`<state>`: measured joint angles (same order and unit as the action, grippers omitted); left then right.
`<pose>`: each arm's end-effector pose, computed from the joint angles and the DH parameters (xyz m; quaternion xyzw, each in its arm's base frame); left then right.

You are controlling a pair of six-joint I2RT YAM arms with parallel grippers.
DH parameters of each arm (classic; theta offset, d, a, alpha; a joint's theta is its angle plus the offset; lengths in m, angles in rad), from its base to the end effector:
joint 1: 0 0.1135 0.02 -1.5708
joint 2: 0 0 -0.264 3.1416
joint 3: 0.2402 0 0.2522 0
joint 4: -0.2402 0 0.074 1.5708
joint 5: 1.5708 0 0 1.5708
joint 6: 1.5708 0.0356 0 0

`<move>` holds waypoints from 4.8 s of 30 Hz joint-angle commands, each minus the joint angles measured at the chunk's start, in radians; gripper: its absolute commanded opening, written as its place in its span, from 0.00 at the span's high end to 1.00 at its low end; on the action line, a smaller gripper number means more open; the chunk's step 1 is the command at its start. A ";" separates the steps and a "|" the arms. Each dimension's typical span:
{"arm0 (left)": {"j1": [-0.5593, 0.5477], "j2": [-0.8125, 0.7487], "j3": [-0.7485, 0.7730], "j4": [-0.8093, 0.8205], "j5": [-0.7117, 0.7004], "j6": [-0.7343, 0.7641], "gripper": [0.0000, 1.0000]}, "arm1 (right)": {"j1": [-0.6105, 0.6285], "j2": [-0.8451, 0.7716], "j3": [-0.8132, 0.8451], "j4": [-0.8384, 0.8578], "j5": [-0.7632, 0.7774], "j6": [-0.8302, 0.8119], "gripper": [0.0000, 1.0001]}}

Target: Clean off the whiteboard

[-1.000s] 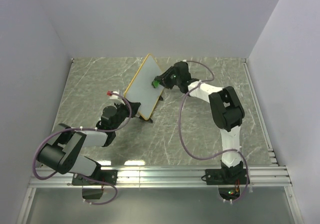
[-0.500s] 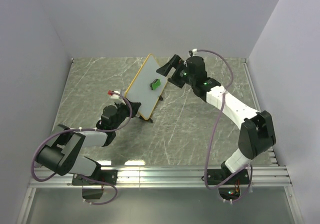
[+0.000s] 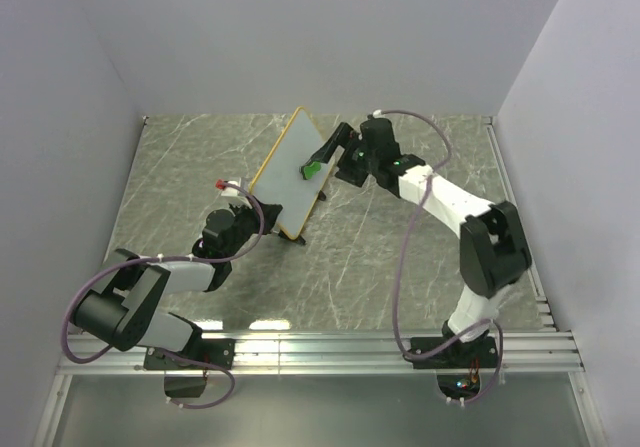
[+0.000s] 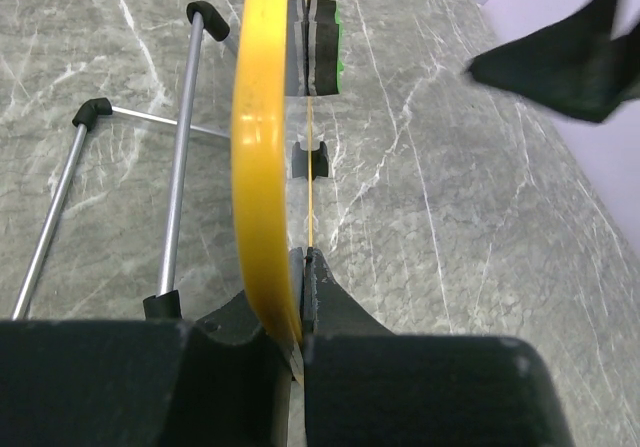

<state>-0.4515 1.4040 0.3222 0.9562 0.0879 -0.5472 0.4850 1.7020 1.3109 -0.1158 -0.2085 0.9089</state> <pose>0.2261 -0.1131 0.1721 -0.0068 0.7499 -0.3453 0.5642 0.3496 0.1925 0.2845 0.1287 0.8491 0.3926 0.3293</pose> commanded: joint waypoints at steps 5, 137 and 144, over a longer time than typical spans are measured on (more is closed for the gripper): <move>-0.032 0.043 -0.037 -0.217 0.089 0.013 0.99 | -0.054 0.191 0.116 0.114 -0.066 0.116 0.00; -0.145 -0.347 -0.040 -0.548 -0.227 -0.123 0.99 | -0.066 -0.111 -0.036 -0.575 0.118 -0.209 0.03; -0.173 -0.399 -0.087 -0.609 -0.261 -0.174 0.99 | -0.068 -0.116 -0.047 -0.568 0.116 -0.197 0.03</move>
<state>-0.6170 1.0149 0.2512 0.3862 -0.1394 -0.6895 0.4248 1.6135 1.2675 -0.7101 -0.0978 0.6987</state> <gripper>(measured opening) 0.050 0.975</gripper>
